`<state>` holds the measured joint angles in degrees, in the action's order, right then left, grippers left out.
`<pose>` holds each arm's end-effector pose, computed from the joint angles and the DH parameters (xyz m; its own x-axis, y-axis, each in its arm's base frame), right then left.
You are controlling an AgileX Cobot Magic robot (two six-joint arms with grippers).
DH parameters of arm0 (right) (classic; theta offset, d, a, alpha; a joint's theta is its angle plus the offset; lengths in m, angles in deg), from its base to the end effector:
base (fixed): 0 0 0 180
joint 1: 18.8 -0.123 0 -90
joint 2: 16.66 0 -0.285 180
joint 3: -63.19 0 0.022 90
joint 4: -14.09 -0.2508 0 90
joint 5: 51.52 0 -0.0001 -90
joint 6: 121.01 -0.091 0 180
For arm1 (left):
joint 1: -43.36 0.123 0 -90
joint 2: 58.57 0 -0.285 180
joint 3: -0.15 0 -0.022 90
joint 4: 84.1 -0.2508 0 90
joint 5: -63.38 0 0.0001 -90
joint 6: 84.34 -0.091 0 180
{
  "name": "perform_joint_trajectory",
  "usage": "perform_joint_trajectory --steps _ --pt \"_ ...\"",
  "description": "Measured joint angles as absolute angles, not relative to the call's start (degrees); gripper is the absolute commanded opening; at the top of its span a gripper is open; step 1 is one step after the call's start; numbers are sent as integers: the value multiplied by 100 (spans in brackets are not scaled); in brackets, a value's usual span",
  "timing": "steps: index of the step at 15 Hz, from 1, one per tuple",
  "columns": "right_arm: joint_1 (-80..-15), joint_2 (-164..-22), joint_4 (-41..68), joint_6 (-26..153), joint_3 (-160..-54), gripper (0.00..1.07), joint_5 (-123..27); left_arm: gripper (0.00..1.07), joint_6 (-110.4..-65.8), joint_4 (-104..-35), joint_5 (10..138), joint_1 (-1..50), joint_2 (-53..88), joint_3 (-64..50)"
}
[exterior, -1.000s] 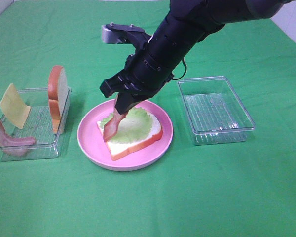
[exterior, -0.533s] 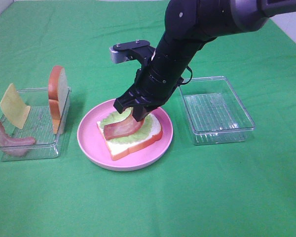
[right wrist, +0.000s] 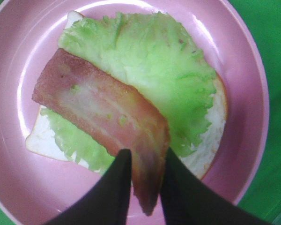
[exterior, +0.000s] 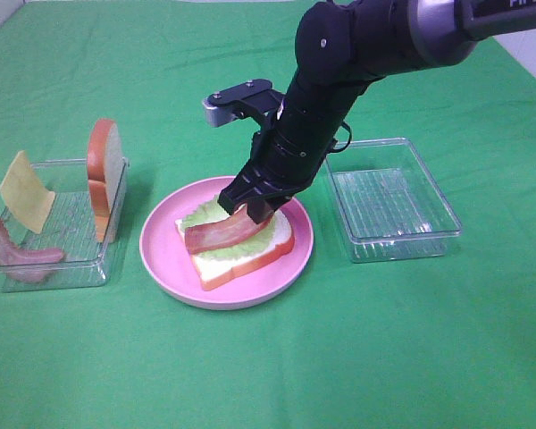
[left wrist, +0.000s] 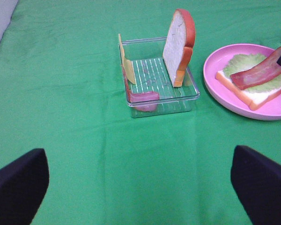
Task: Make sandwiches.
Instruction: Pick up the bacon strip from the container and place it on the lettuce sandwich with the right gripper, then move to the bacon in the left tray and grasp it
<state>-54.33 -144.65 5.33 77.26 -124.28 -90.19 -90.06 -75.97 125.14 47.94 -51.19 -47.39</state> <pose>0.3491 0.2600 0.1547 -0.6241 -0.6876 -0.3710 -0.7446 0.6673 0.0157 -0.0083 -0.0120 0.2815 -0.4425 -0.0033 -0.8967 0.0463 0.9986 -0.0265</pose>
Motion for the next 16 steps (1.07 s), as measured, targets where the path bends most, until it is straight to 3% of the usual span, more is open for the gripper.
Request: perform_joint_trajectory --steps 3,9,12,16 --pt "-5433 -14465 538 7721 -12428 88 -9019 100 -9006 -7597 12514 4794 -5119 -4739" --pt "-5433 -14442 917 7365 -12966 91 -9896 100 -9006 -7597 12514 4794 -5119 -4739" --pt "-5433 -14236 1077 6981 -13768 90 -11116 100 -9006 -7597 12514 4794 -5119 -4739" --pt "-5433 -14236 1272 6821 -14089 90 -12038 100 -9006 -7597 12514 4794 -5119 -4739"
